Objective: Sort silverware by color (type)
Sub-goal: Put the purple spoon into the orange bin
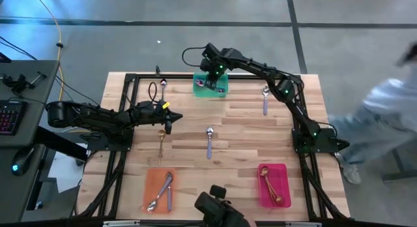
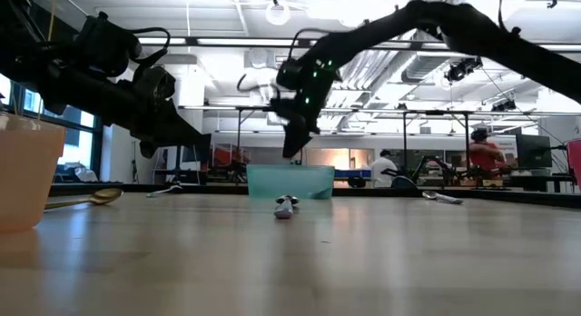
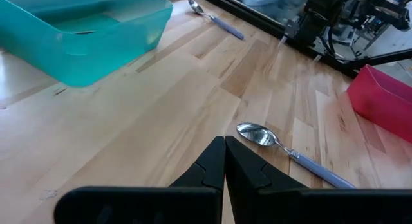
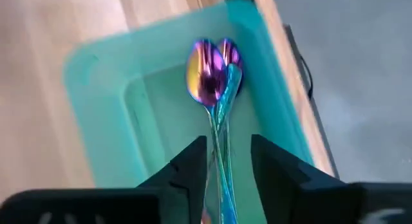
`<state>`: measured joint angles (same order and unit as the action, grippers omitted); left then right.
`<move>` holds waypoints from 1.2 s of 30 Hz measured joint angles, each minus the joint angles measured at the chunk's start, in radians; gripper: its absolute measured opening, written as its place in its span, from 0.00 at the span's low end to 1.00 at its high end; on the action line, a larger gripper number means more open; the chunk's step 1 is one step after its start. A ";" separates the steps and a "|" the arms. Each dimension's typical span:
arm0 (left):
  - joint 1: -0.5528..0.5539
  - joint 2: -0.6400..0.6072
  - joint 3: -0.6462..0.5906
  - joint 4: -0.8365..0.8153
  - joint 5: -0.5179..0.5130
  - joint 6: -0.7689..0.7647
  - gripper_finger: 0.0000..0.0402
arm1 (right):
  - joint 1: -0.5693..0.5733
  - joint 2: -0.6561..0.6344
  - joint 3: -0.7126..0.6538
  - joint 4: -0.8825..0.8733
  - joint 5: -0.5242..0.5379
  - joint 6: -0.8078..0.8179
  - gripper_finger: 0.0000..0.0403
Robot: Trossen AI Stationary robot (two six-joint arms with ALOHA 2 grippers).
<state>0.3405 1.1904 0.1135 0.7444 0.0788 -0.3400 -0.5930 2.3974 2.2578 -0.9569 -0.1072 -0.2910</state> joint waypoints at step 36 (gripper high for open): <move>-0.354 0.337 0.587 -0.696 -0.255 -0.391 0.06 | 0.240 -1.128 -1.934 1.675 0.222 0.449 0.00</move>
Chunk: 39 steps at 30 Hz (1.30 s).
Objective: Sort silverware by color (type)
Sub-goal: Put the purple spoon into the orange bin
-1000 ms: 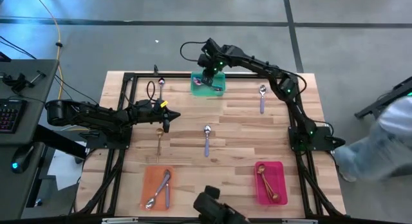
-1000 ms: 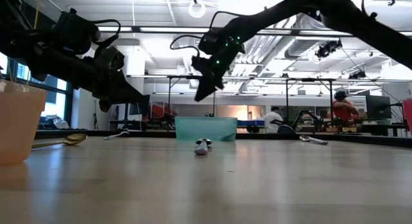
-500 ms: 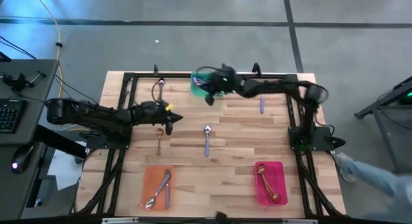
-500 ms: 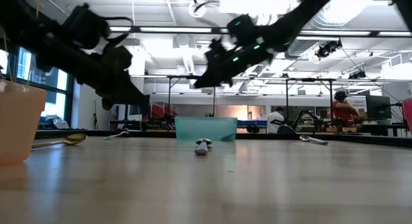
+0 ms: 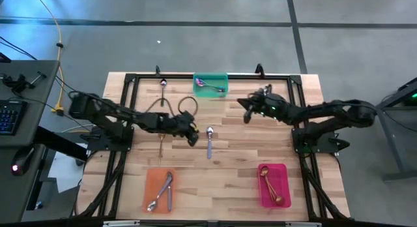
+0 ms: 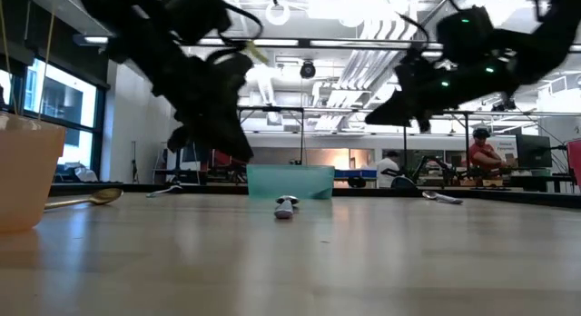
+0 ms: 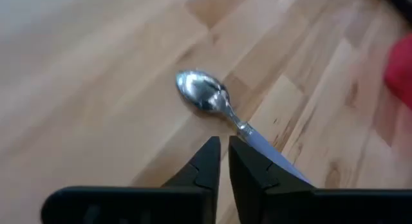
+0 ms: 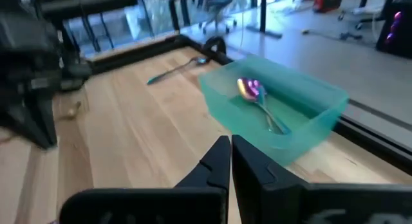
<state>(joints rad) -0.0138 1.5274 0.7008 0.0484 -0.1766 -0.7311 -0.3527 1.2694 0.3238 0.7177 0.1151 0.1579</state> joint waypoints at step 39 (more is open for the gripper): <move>-0.008 0.468 0.422 -0.267 -0.173 -0.005 0.04 | 0.007 -0.152 -0.129 0.012 -0.011 -0.088 0.00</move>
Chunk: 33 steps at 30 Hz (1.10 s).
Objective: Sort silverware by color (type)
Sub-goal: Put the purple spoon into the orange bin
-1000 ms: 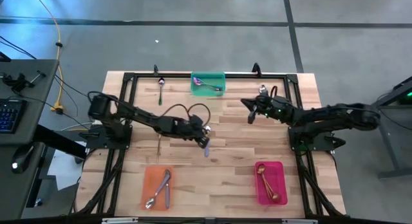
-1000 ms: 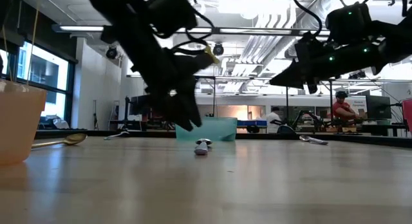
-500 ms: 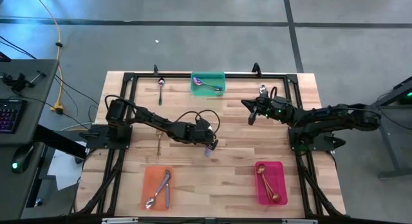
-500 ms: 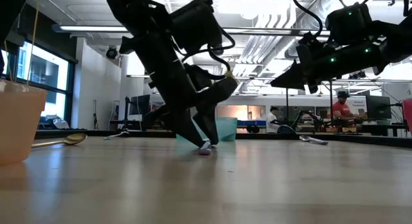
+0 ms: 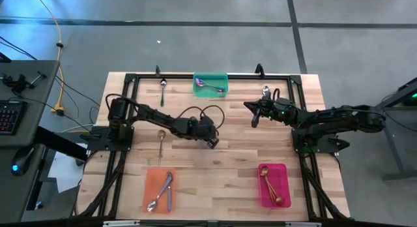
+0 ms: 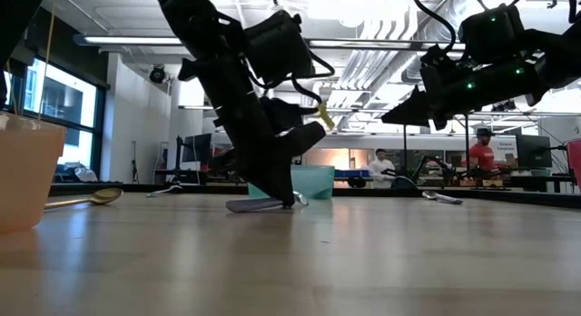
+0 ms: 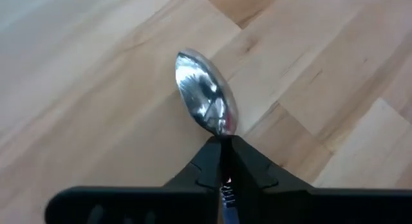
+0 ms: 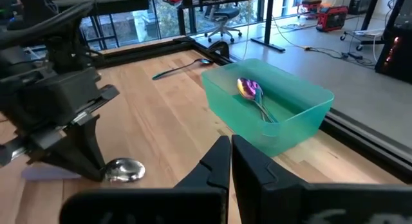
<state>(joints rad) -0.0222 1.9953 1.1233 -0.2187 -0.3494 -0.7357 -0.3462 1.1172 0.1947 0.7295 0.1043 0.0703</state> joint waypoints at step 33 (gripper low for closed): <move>-0.572 -0.504 -0.003 -0.619 0.139 -0.845 0.00 | 0.000 0.001 0.000 0.001 -0.003 -0.025 0.00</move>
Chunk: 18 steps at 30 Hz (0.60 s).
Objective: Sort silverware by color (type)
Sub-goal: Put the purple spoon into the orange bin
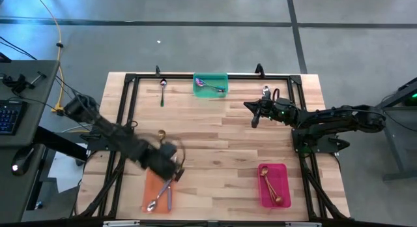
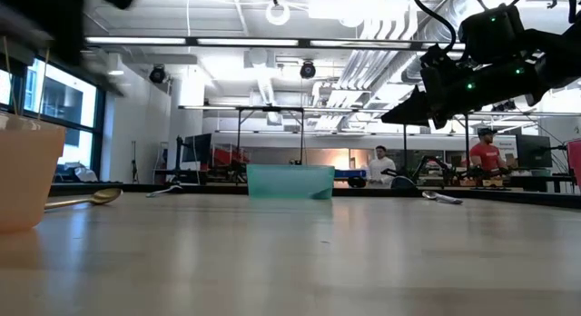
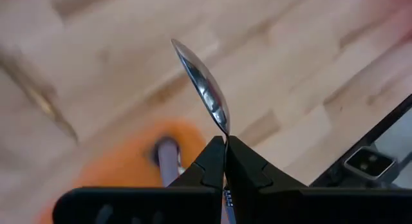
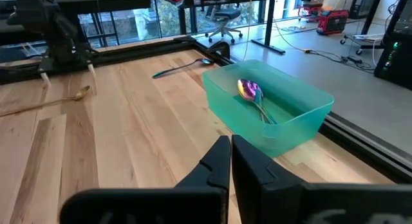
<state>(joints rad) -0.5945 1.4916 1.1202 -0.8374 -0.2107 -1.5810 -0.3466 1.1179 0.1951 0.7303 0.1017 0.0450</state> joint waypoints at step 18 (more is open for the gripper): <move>-0.303 0.294 0.000 -0.019 -0.057 -0.433 0.01 | 0.000 0.000 0.000 0.000 0.000 0.002 0.00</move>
<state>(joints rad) -0.8976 1.7851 1.1198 -0.8568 -0.2674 -2.0140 -0.3466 1.1179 0.1951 0.7303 0.1017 0.0471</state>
